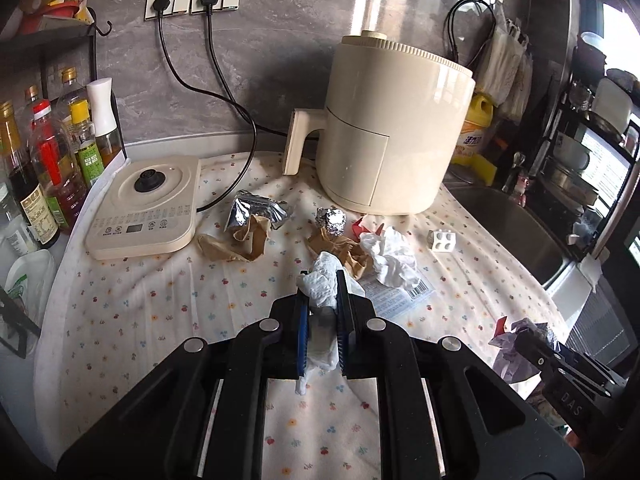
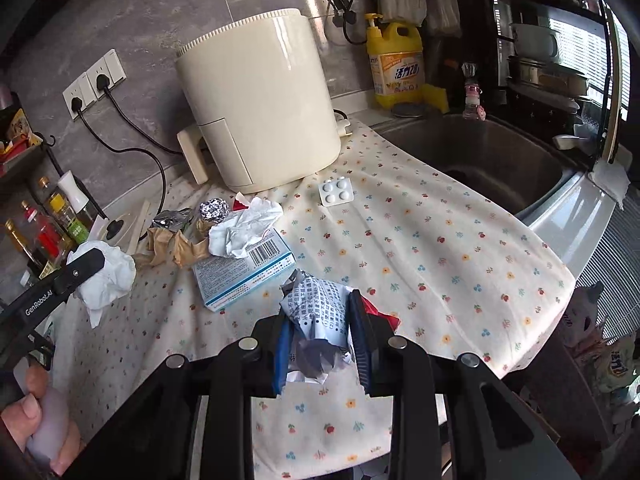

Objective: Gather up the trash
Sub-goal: 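Carry the tissue and paper to the white bin and open both tools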

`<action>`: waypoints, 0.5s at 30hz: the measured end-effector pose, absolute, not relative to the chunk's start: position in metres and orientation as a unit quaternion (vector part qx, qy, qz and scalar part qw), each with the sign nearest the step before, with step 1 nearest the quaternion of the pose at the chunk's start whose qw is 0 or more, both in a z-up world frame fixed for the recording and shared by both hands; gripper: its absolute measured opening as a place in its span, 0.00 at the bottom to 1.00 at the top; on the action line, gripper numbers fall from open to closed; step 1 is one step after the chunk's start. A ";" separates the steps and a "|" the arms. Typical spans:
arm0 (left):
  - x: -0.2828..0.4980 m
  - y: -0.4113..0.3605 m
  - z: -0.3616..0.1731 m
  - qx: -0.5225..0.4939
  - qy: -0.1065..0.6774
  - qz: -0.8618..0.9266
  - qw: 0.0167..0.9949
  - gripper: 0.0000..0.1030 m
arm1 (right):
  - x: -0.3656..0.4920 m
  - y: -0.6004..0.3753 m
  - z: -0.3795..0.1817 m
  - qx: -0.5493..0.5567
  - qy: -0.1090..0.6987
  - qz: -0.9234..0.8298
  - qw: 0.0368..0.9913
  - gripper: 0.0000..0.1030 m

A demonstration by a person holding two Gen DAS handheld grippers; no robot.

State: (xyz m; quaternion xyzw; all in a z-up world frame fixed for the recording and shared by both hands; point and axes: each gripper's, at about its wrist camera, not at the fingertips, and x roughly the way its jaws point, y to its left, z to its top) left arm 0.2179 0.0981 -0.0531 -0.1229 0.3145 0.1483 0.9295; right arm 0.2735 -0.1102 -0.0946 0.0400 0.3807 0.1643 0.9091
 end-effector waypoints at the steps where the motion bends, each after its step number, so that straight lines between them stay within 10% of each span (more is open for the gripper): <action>1: 0.215 0.094 -0.052 -0.123 0.314 0.147 0.930 0.12 | 0.269 -0.114 -0.093 0.040 0.380 0.165 0.909 0.26; 15: 0.188 0.015 -0.049 -0.107 0.318 0.087 0.938 0.12 | 0.209 -0.193 -0.084 0.058 0.369 0.135 0.918 0.26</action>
